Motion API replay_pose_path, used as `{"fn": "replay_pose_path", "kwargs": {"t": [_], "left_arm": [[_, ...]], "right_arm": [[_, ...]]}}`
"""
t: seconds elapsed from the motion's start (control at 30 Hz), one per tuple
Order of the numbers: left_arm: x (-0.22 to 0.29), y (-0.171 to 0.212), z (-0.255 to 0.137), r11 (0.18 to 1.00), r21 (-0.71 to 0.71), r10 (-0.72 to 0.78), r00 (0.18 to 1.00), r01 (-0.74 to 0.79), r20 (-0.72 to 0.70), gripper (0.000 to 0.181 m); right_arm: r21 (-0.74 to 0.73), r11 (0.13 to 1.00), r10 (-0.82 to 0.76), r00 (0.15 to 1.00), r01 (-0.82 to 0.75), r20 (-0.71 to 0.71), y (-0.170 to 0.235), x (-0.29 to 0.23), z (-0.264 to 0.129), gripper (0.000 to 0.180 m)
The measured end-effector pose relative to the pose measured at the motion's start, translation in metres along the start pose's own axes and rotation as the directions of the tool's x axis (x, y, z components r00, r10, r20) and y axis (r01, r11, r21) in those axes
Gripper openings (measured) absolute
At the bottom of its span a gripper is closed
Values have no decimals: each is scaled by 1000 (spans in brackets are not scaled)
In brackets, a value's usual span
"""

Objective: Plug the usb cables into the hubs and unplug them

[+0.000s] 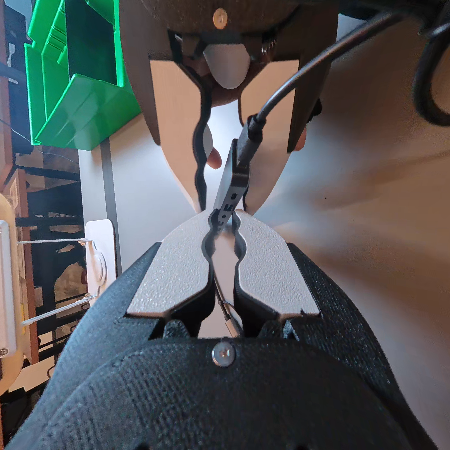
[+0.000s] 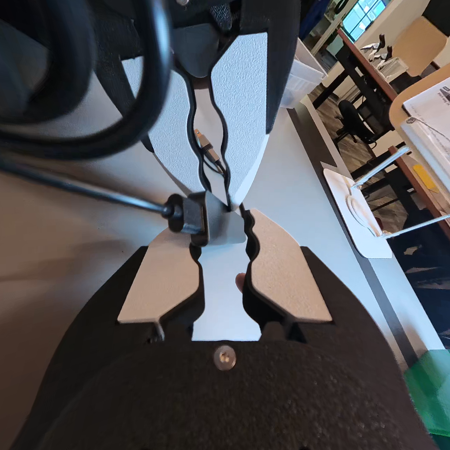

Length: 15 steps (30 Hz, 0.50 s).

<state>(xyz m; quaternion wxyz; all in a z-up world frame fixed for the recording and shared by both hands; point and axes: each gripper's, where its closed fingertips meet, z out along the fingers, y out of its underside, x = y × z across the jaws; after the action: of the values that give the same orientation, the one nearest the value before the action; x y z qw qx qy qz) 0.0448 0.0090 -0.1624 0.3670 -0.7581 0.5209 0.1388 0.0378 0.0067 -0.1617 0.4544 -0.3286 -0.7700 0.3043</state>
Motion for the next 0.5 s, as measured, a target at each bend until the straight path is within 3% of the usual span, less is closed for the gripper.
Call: {"fn": "replay_pose_path", "kwargs": {"t": [0.17, 0.3, 0.5], "left_arm": [[-1, -3, 1, 997, 73, -31, 999, 32, -24, 11], [-9, -10, -11, 947, 273, -144, 984, 169, -110, 16], [-10, 7, -11, 903, 357, -183, 965, 241, -190, 39]], "right_arm": [[-49, 995, -88, 996, 86, -36, 7, 1, 3, 15], [42, 998, -48, 998, 49, -30, -3, 5, -6, 11], [210, 977, 22, 999, -26, 23, -24, 2, -19, 11]]}}
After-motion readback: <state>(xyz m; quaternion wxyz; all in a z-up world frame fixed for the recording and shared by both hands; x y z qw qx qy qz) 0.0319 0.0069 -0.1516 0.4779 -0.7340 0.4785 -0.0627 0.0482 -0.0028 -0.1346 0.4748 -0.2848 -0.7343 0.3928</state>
